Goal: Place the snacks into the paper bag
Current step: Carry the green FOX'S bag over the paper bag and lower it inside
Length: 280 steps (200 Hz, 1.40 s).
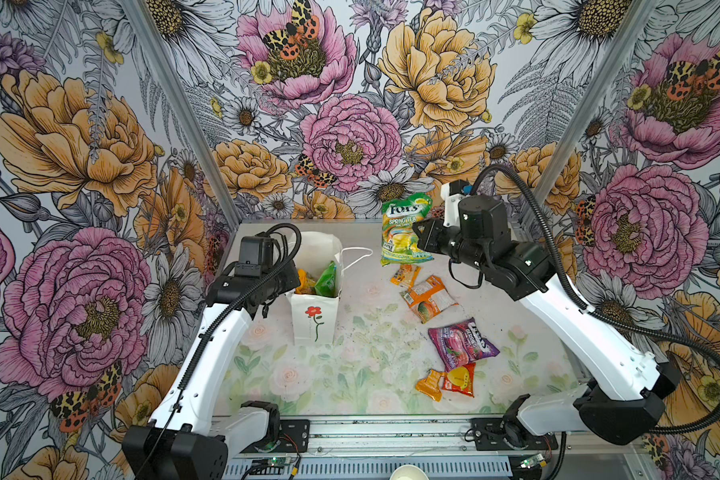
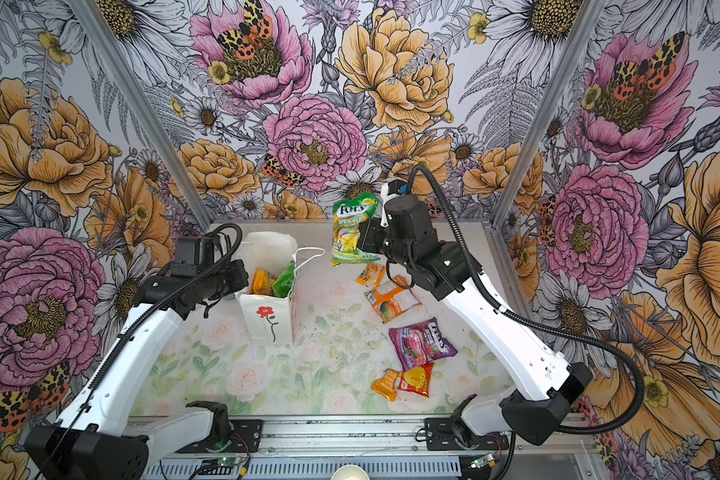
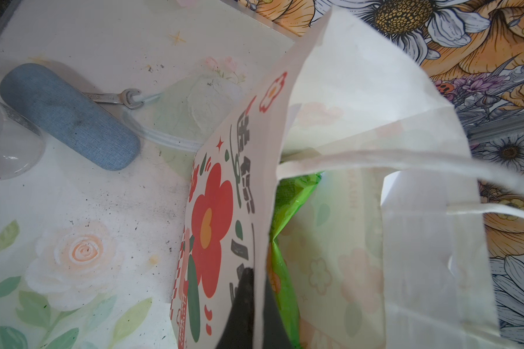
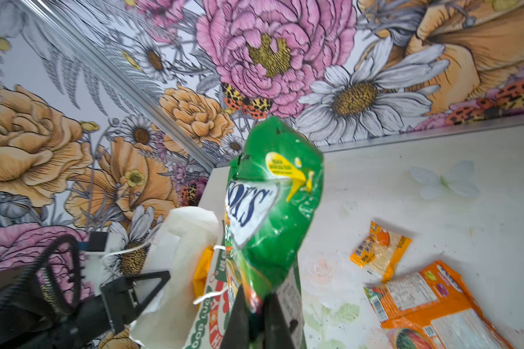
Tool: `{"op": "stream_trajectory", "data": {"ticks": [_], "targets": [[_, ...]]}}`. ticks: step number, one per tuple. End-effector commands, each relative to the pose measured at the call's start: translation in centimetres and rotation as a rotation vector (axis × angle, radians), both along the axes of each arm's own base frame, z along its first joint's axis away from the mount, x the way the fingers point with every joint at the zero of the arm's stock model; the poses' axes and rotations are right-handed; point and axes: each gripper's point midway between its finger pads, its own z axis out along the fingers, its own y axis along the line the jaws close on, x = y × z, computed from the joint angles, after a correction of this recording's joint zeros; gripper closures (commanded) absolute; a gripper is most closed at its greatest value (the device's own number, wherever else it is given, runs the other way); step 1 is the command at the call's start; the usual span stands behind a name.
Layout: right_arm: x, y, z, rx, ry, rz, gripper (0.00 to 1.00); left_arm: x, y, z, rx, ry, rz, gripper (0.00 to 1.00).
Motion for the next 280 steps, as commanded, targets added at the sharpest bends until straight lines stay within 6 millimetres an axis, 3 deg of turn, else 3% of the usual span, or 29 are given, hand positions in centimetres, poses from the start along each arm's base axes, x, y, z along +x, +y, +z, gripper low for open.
{"op": "stream_trajectory", "data": {"ticks": [1, 32, 43, 74, 107, 188, 280], "targets": [[-0.2, 1.1, 2.4, -0.024, -0.059, 0.018, 1.00, 0.8, -0.2, 1.8, 0.012, -0.091, -0.011, 1.00], [-0.3, 4.4, 4.5, 0.009, -0.084, 0.068, 1.00, 0.6, -0.7, 2.1, 0.011, -0.101, -0.025, 1.00], [-1.1, 6.7, 4.6, 0.021, -0.077, 0.117, 1.00, 0.5, -0.6, 2.5, 0.011, -0.115, -0.016, 1.00], [-1.1, 10.4, 3.3, 0.005, -0.047, 0.139, 1.00, 0.2, -0.7, 3.1, 0.016, -0.140, -0.016, 1.00], [-2.0, 13.7, 0.3, -0.046, -0.013, 0.095, 1.00, 0.2, -0.9, 3.2, 0.007, -0.143, -0.026, 1.00], [-1.9, 17.0, -5.8, -0.097, 0.135, 0.108, 1.00, -0.1, -1.8, 4.0, -0.012, -0.179, -0.069, 1.00], [-1.6, 19.7, -10.5, -0.132, 0.227, 0.129, 1.00, -0.1, -3.6, 4.4, -0.058, -0.202, -0.149, 1.00]]}}
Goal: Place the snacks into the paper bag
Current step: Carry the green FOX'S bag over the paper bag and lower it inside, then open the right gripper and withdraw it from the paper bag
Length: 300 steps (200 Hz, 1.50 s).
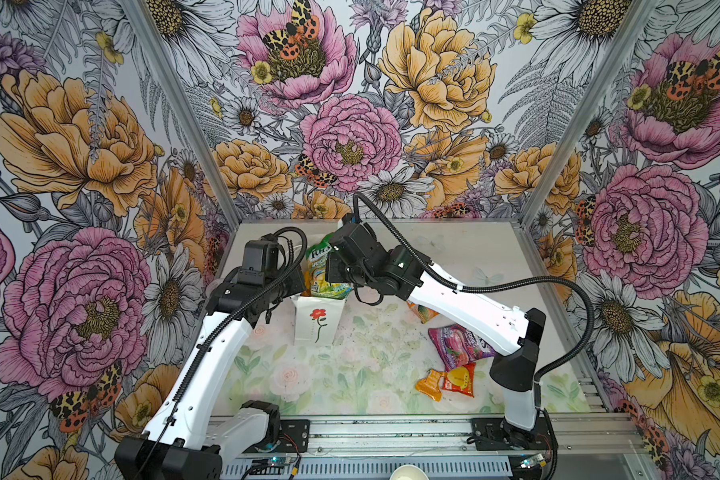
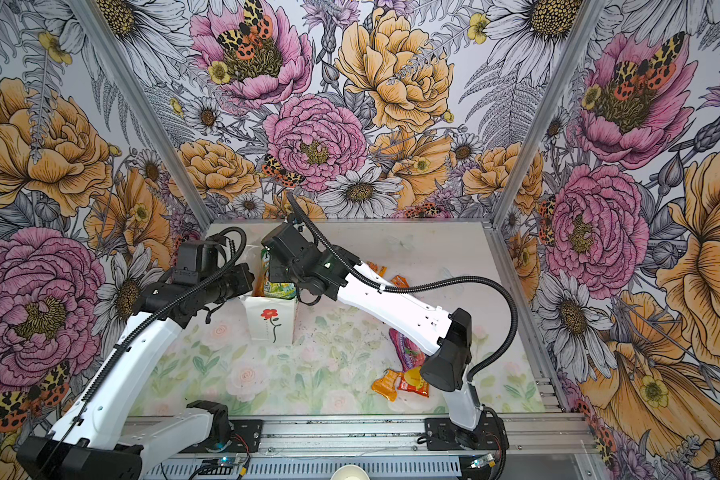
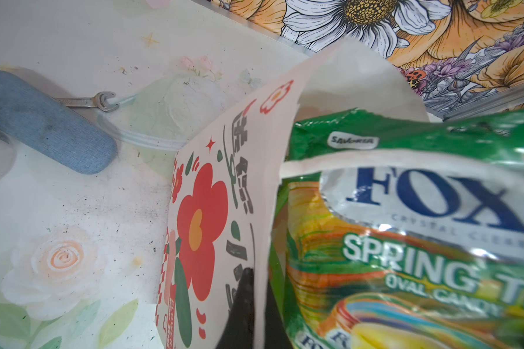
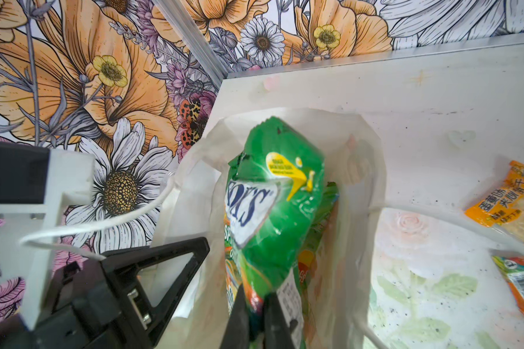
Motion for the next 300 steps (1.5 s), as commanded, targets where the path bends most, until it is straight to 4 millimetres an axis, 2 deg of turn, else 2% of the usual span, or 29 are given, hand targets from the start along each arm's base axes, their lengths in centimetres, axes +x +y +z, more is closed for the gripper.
{"op": "stream_trajectory", "data": {"ticks": [1, 48, 133, 172, 205, 232, 267, 284, 300], "targets": [[0.1, 1.1, 1.2, 0.051, -0.006, 0.002, 1.00, 1.0, -1.5, 3.6, -0.045, -0.157, -0.072, 1.00], [0.4, 2.6, 0.3, 0.055, 0.008, 0.026, 1.00, 0.7, -2.5, 3.9, -0.058, -0.169, -0.117, 1.00], [1.3, 6.3, -3.9, 0.103, 0.146, 0.074, 1.00, 0.5, -3.3, 4.2, -0.083, -0.180, -0.154, 1.00], [1.5, 7.1, -6.5, 0.091, 0.203, 0.083, 1.00, 0.5, -3.1, 4.2, -0.076, -0.181, -0.142, 1.00], [1.5, 7.2, -7.4, 0.074, 0.210, 0.085, 1.00, 0.7, -2.7, 4.1, -0.073, -0.178, -0.128, 1.00], [1.5, 6.9, -6.3, 0.083, 0.189, 0.096, 1.00, 0.8, -2.3, 4.0, -0.072, -0.177, -0.112, 1.00], [1.6, 6.0, -3.1, 0.102, 0.125, 0.113, 0.77, 1.0, -2.0, 3.8, -0.071, -0.169, -0.098, 1.00], [1.7, 5.5, -1.2, 0.112, 0.081, 0.129, 0.72, 1.1, -1.8, 3.7, -0.069, -0.168, -0.090, 1.00], [2.0, 4.7, 0.2, 0.119, 0.053, 0.161, 0.59, 1.1, -1.6, 3.5, -0.065, -0.162, -0.083, 1.00]]}}
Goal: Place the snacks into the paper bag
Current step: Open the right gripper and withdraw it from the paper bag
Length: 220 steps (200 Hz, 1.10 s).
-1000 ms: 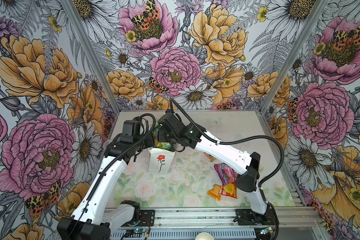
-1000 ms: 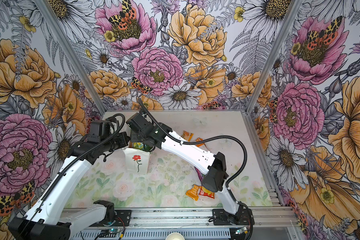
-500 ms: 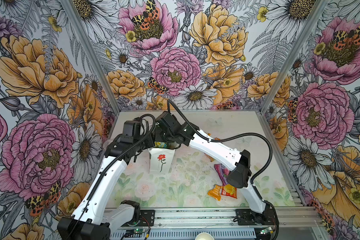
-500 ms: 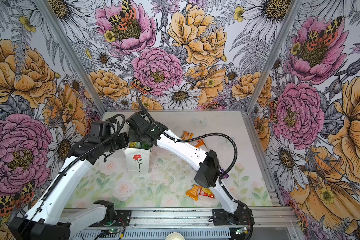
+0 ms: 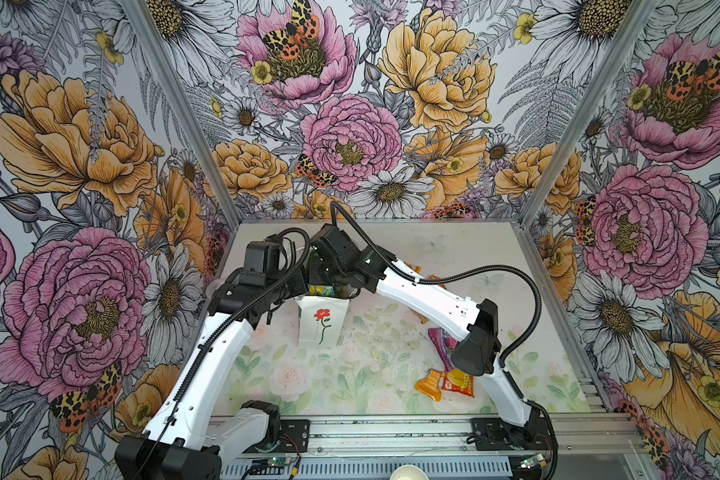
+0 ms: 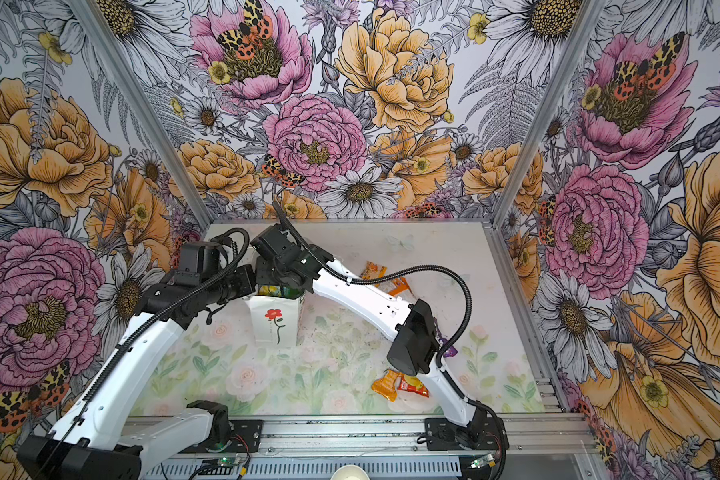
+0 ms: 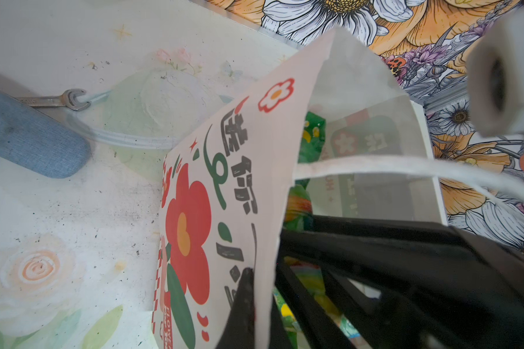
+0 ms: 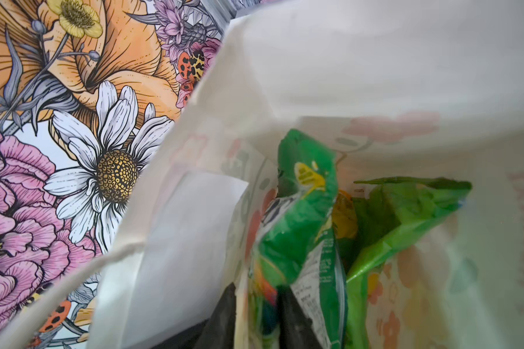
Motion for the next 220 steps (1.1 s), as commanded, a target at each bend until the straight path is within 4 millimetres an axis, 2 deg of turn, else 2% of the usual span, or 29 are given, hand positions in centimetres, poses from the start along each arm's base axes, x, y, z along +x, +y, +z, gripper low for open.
{"op": "stream_trajectory", "data": {"ticks": [1, 36, 58, 84, 115, 136, 143, 174, 197, 220], "targets": [[0.1, -1.1, 5.9, 0.080, -0.098, 0.057, 0.59, 1.3, -0.4, 3.7, -0.045, -0.156, -0.020, 1.00], [0.1, -3.2, 9.4, 0.119, -0.145, 0.108, 0.46, 1.4, -0.3, 3.5, -0.044, -0.151, -0.014, 1.00], [-0.1, -5.5, 12.1, 0.100, -0.226, 0.088, 0.44, 1.5, -0.2, 3.4, -0.043, -0.146, -0.009, 1.00], [0.3, -9.8, 14.1, 0.069, -0.286, 0.028, 0.43, 1.5, -0.1, 3.2, -0.043, -0.142, -0.004, 1.00], [0.3, -16.6, 15.3, -0.003, -0.350, -0.090, 0.43, 1.7, 0.1, 3.1, -0.042, -0.138, 0.004, 1.00], [-0.4, -21.2, 15.0, -0.060, -0.373, -0.173, 0.43, 1.8, 0.4, 3.1, -0.041, -0.139, 0.013, 1.00], [0.1, -23.6, 14.4, -0.085, -0.369, -0.228, 0.43, 1.8, 0.5, 3.1, -0.041, -0.138, 0.016, 1.00], [-0.6, -30.4, 11.4, -0.143, -0.321, -0.364, 0.41, 1.9, 0.6, 3.0, -0.043, -0.132, 0.019, 1.00], [-1.0, -34.2, 8.5, -0.145, -0.245, -0.420, 0.40, 1.9, 0.6, 2.9, -0.042, -0.133, 0.021, 1.00], [-1.5, -37.3, 4.7, -0.118, -0.123, -0.487, 0.40, 1.9, 0.7, 3.0, -0.039, -0.134, 0.025, 1.00]]}}
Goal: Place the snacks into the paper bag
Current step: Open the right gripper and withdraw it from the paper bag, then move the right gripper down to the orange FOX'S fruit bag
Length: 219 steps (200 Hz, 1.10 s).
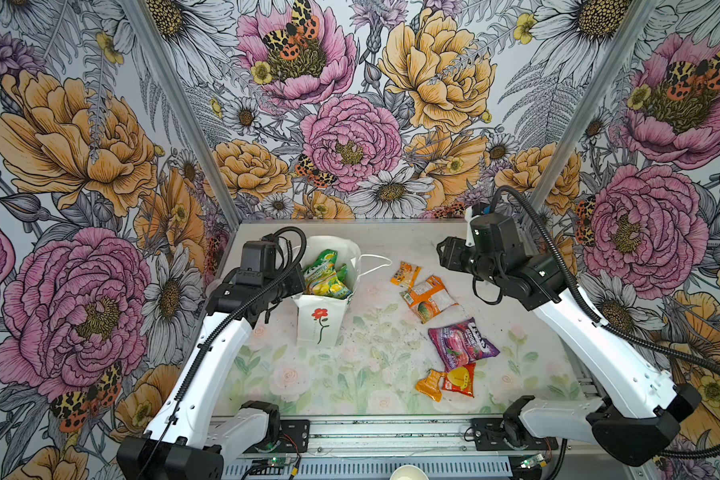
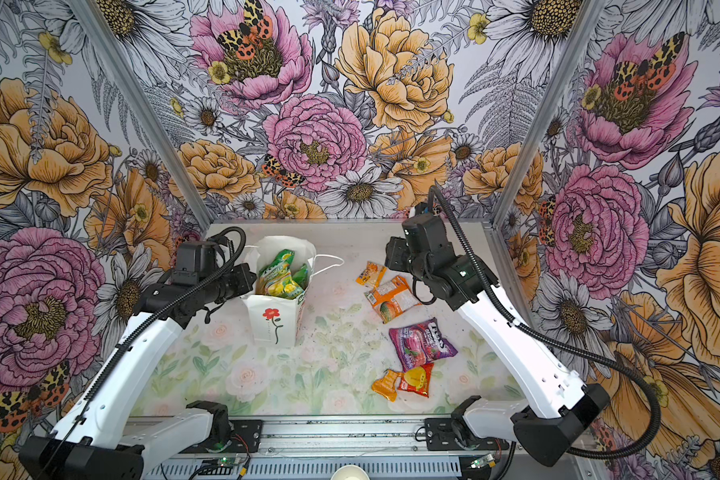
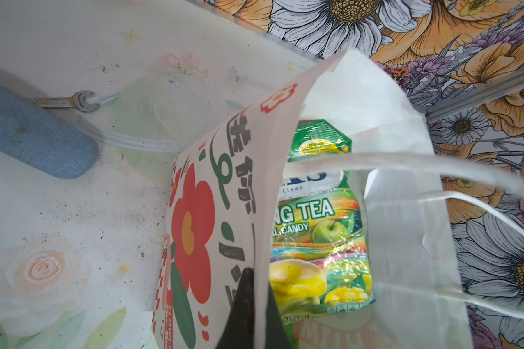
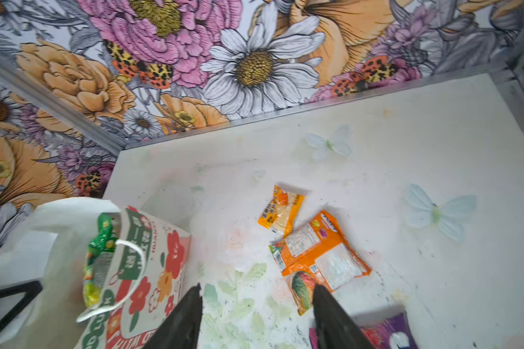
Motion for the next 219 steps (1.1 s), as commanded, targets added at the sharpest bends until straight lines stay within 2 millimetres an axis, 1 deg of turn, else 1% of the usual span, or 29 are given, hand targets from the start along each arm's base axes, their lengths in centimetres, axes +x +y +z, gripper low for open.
{"op": "stream_trajectory", "data": {"ticks": [1, 18, 22, 39, 52, 62, 82, 100, 122, 147, 178, 219], "targets": [[-0.9, -2.3, -2.6, 0.077, 0.082, -0.051, 0.40, 1.5, -0.2, 3.0, -0.030, -0.133, -0.005, 1.00], [-1.6, -4.6, -5.5, 0.118, 0.155, -0.132, 0.40, 1.5, -0.2, 2.7, -0.020, -0.128, -0.002, 1.00], [-1.8, -5.3, -6.4, 0.119, 0.174, -0.161, 0.39, 1.5, -0.2, 2.7, -0.020, -0.127, -0.001, 1.00], [-2.8, -7.8, -9.4, 0.131, 0.217, -0.274, 0.39, 1.5, -0.4, 2.7, -0.023, -0.124, -0.007, 1.00], [-3.3, -8.7, -11.4, 0.162, 0.235, -0.316, 0.39, 1.5, -0.4, 2.7, -0.026, -0.124, -0.010, 1.00], [-3.3, -8.8, -12.6, 0.194, 0.245, -0.335, 0.39, 1.5, -0.4, 2.7, -0.026, -0.124, -0.011, 1.00], [-2.9, -8.2, -15.1, 0.258, 0.262, -0.340, 0.39, 1.5, -0.4, 2.8, -0.027, -0.127, -0.010, 1.00], [-1.8, -7.2, -16.3, 0.330, 0.236, -0.320, 0.39, 1.4, -0.4, 2.9, -0.027, -0.131, -0.011, 1.00], [-1.0, -6.6, -18.3, 0.393, 0.237, -0.336, 0.39, 1.4, -0.4, 3.0, -0.027, -0.133, -0.009, 1.00], [0.0, -5.9, -19.9, 0.439, 0.253, -0.344, 0.39, 1.3, -0.5, 3.0, -0.029, -0.135, -0.015, 1.00], [1.3, -4.8, -21.3, 0.472, 0.244, -0.353, 0.40, 1.3, -0.4, 3.0, -0.031, -0.134, -0.013, 1.00], [2.2, -1.9, -23.2, 0.447, 0.291, -0.305, 0.38, 1.3, -0.5, 3.0, -0.033, -0.132, -0.016, 1.00]]}}
